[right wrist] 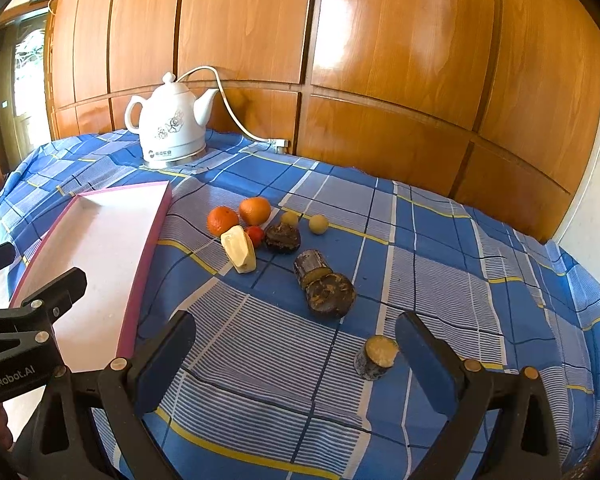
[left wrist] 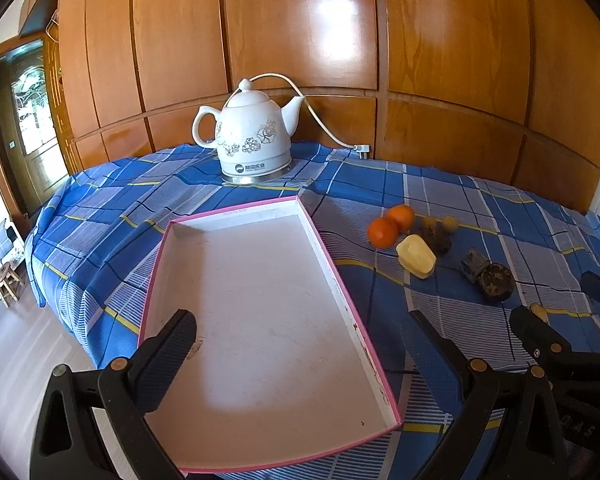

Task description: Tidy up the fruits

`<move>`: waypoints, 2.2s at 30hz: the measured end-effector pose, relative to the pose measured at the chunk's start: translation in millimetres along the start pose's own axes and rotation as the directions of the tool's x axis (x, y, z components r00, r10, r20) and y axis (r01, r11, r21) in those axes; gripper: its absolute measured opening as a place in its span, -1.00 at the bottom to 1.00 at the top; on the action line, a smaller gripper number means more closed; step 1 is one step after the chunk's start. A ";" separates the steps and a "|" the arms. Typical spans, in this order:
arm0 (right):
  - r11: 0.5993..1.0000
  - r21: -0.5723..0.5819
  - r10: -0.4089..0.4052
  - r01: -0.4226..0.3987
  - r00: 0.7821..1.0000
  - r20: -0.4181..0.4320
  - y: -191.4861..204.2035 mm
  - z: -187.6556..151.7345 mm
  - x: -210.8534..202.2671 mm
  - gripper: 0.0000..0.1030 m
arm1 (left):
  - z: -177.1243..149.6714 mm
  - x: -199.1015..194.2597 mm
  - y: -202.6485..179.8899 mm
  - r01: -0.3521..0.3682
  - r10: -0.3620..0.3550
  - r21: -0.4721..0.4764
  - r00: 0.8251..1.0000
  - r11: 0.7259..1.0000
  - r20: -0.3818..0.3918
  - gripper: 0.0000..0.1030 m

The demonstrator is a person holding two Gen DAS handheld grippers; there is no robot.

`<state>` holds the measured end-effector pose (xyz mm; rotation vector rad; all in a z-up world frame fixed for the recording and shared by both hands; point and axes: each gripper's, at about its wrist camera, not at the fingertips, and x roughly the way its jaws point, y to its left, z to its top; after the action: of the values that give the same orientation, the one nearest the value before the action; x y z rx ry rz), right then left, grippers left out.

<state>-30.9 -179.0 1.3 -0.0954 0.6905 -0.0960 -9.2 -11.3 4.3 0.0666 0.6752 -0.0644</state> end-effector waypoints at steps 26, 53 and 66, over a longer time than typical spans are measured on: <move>0.998 0.040 0.050 -0.049 0.998 -0.034 -71.3 53.1 10.3 0.97 | 3.1 28.2 -13.1 0.246 -0.243 -0.002 0.955 0.969 -0.168 0.95; 0.984 0.160 0.107 -0.077 0.977 -0.186 -168.8 50.5 75.8 0.49 | 69.0 152.1 -89.0 0.331 -0.356 -0.133 0.850 0.934 -0.388 0.02; 0.950 0.199 0.291 -0.242 0.915 -0.278 -161.7 45.9 93.1 -0.24 | 56.6 158.5 -86.4 0.377 -0.391 -0.114 0.846 0.919 -0.362 -0.40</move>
<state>60.7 -347.8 -2.9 0.1738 0.9958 0.1001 142.4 -108.0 -54.4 -0.0991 1.0724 -0.4362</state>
